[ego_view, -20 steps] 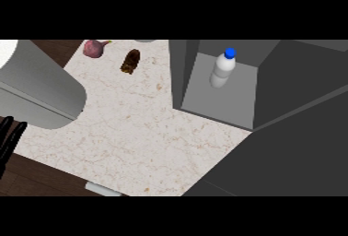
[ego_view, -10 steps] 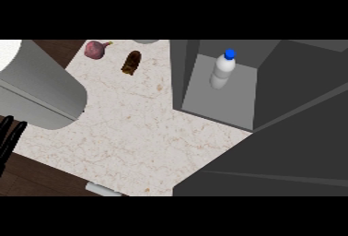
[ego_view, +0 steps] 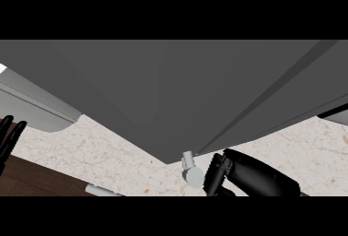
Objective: Pick up the bottled water, place it into the cabinet and close the cabinet
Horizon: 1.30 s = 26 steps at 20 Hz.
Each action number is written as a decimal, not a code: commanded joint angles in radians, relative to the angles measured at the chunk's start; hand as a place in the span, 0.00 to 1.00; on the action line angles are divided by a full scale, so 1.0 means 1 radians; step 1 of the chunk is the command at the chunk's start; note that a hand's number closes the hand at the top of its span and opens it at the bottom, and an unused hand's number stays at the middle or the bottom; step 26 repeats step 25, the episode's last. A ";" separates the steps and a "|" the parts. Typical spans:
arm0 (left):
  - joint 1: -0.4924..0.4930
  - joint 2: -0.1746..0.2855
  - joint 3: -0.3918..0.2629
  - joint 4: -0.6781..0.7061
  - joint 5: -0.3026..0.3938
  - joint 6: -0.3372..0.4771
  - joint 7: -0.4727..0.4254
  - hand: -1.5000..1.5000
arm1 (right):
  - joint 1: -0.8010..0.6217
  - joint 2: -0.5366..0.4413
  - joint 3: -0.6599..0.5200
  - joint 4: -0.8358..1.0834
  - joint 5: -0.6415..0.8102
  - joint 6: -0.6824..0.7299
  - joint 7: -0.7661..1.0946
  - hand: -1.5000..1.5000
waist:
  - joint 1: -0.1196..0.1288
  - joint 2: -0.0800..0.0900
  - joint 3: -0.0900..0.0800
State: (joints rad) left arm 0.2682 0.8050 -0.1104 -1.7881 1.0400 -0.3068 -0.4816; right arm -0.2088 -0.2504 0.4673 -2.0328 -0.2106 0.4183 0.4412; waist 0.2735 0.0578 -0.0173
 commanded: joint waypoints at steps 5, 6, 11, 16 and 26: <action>0.012 -0.005 0.013 0.026 0.012 -0.007 -0.003 0.00 | -0.343 0.205 -0.126 0.312 0.098 -0.216 0.110 1.00 | -0.028 -0.016 0.007; 0.022 -0.010 0.018 0.038 0.003 -0.016 -0.017 0.00 | -0.375 0.221 -0.153 0.355 0.115 -0.249 0.111 1.00 | -0.028 -0.017 0.006; 0.030 -0.019 0.020 0.035 0.007 -0.007 -0.017 0.00 | -0.580 0.248 -0.245 0.570 0.155 -0.385 0.089 1.00 | -0.052 -0.017 0.012; 0.036 -0.003 0.047 0.059 0.025 -0.046 -0.019 0.00 | -0.676 0.250 -0.286 0.696 0.135 -0.521 0.051 1.00 | -0.063 -0.015 0.013; 0.058 -0.032 0.034 0.055 0.009 -0.046 -0.035 0.00 | -0.737 0.250 -0.281 0.784 0.038 -0.663 0.027 0.00 | -0.081 -0.017 0.015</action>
